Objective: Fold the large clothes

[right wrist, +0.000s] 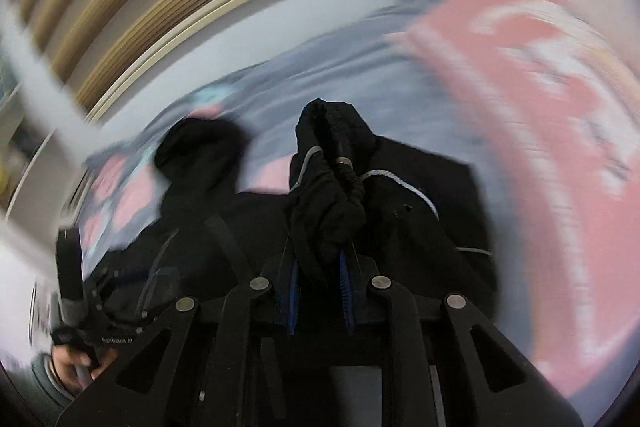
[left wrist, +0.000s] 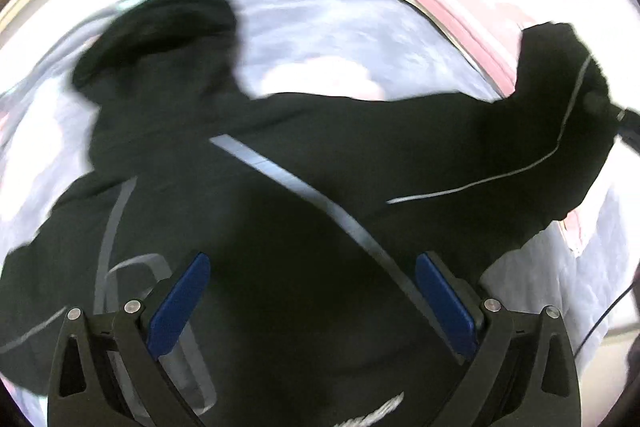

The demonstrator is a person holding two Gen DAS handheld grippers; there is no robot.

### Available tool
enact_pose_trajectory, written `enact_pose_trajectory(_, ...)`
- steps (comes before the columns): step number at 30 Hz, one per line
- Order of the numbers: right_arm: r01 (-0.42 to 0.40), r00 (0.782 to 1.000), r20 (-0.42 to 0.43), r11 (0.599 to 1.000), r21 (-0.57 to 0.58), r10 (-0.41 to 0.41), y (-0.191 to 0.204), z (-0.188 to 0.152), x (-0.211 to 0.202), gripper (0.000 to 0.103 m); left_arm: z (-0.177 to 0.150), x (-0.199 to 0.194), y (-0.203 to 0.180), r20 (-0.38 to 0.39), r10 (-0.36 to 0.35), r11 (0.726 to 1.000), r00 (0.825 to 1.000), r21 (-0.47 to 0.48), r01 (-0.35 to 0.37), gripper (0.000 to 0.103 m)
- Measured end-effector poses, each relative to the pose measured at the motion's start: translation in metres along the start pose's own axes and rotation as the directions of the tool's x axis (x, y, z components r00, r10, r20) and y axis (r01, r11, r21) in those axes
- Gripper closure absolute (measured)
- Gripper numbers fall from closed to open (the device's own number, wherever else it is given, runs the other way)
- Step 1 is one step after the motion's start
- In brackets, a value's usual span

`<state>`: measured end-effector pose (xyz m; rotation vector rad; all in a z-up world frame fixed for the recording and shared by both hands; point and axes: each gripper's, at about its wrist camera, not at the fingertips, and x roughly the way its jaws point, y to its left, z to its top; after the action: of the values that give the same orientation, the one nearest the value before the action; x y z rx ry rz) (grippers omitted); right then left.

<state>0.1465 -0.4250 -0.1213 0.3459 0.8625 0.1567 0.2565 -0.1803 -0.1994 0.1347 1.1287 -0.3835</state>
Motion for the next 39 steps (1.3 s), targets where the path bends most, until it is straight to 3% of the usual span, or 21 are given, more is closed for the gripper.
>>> enact_pose_trajectory(4,-0.141,0.986,-0.107,0.982,-0.125,0.128,0.102,-0.020,0.047,0.083,-0.028,-0.035,0.067,0.025,0.092,0.992,0.995,-0.093,-0.089,0.001)
enact_pose_trajectory(9,-0.300,0.935,-0.267,0.924,-0.237,0.235,0.215,-0.060,0.103,0.083,-0.086,-0.070,0.145,0.014,0.183,0.945,0.983,-0.277,-0.172,0.001)
enact_pose_trajectory(13,-0.335,0.896,-0.392,0.895,-0.296,0.206,0.278,-0.094,0.166,0.083,-0.130,-0.083,0.195,-0.016,0.236,0.891,0.972,-0.394,-0.223,0.001)
enact_pose_trajectory(19,-0.270,0.848,-0.524,0.912,-0.308,0.074,0.300,-0.147,0.262,0.082,-0.170,-0.070,0.236,-0.053,0.238,0.838,0.970,-0.494,-0.232,0.001)
enact_pose_trajectory(22,-0.276,0.822,-0.565,0.920,-0.280,0.075,0.296,-0.158,0.277,0.073,-0.177,-0.059,0.248,-0.050,0.210,0.840,0.976,-0.502,-0.207,0.001)
enact_pose_trajectory(25,-0.320,0.805,-0.581,0.912,-0.257,0.118,0.286,-0.151,0.261,0.063,-0.171,-0.041,0.250,-0.021,0.125,0.853,0.992,-0.508,-0.118,0.001)
enact_pose_trajectory(28,-0.329,0.825,-0.547,0.909,-0.255,0.145,0.268,-0.134,0.228,0.043,-0.156,-0.025,0.251,0.037,-0.017,0.862,0.999,-0.505,0.033,0.001)
enact_pose_trajectory(32,-0.255,0.871,-0.481,0.928,-0.271,0.098,0.226,-0.119,0.190,0.042,-0.133,0.002,0.241,0.073,-0.133,0.856,0.988,-0.494,0.152,0.001)
enact_pose_trajectory(36,-0.156,0.900,-0.434,0.953,-0.260,0.029,0.189,-0.114,0.161,0.042,-0.118,0.033,0.232,0.036,-0.175,0.850,0.984,-0.499,0.170,0.001)
enact_pose_trajectory(38,-0.117,0.906,-0.424,0.965,-0.237,0.006,0.178,-0.115,0.158,0.042,-0.112,0.048,0.227,0.011,-0.194,0.851,0.981,-0.495,0.174,0.015)
enact_pose_trajectory(39,-0.102,0.907,-0.420,0.970,-0.222,-0.001,0.181,-0.117,0.157,0.042,-0.109,0.057,0.224,-0.007,-0.209,0.853,0.978,-0.491,0.179,0.043)
